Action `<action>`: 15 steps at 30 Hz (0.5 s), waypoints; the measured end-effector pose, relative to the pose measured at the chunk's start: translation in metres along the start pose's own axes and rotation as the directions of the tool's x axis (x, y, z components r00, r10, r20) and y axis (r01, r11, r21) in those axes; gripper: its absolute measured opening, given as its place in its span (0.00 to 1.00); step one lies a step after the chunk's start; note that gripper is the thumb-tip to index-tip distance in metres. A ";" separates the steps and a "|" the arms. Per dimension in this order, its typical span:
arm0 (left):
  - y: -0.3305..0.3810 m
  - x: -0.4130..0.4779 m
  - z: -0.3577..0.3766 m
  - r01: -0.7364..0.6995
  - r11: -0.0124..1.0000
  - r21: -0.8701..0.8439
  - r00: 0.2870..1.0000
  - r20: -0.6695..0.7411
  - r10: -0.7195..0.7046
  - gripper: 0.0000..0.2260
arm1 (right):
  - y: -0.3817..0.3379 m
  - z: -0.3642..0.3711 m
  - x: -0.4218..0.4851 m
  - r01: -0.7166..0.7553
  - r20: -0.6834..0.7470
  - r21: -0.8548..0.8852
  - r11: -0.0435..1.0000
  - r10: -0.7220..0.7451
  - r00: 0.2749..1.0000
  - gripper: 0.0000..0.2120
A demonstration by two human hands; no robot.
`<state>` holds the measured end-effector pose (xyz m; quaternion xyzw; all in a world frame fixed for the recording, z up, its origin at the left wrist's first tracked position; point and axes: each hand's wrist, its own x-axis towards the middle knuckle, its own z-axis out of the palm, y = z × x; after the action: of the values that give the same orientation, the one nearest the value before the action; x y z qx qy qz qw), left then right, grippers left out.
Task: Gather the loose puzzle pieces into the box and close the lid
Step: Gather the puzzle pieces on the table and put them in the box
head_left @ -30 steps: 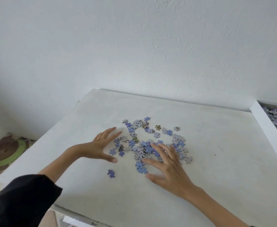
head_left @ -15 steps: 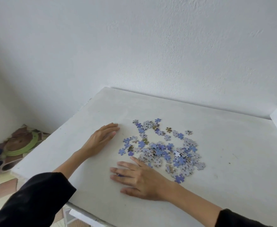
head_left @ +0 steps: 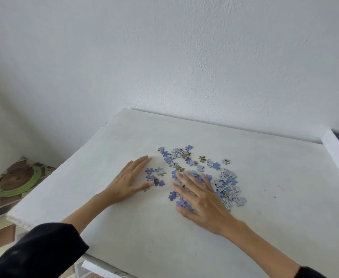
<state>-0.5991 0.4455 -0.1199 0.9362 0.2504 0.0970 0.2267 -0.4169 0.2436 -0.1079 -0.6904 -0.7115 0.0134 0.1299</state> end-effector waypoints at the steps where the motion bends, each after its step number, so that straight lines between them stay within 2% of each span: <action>1: 0.005 -0.002 0.005 -0.030 0.998 0.057 0.999 0.030 0.028 0.42 | 0.007 -0.002 -0.006 -0.040 -0.003 0.028 0.999 0.040 0.999 0.31; 3: 0.012 -0.004 0.015 -0.081 0.983 0.163 0.995 0.066 0.072 0.47 | 0.021 -0.004 -0.023 -0.133 0.014 0.044 0.990 0.133 0.991 0.40; 5: 0.016 -0.003 0.020 -0.096 0.974 0.206 0.994 0.077 0.082 0.51 | 0.029 -0.006 -0.038 -0.221 0.100 0.021 0.975 0.218 0.971 0.48; 7: 0.020 0.002 0.022 -0.104 0.969 0.226 0.992 0.089 0.086 0.52 | 0.031 -0.003 -0.048 -0.268 0.159 -0.018 0.963 0.267 0.951 0.50; 12: 0.040 0.015 0.033 -0.119 0.954 0.275 0.990 0.100 0.095 0.50 | 0.028 0.005 -0.036 -0.369 0.082 -0.019 0.929 0.369 0.926 0.42; 15: 0.051 0.021 0.043 -0.066 0.959 0.277 0.997 0.068 0.049 0.48 | 0.030 0.010 -0.021 -0.404 0.002 -0.053 0.913 0.404 0.915 0.39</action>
<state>-0.5462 0.4005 -0.1321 0.9681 0.2275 0.0391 0.0970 -0.3890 0.2264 -0.1272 -0.8255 -0.5545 0.0261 0.1020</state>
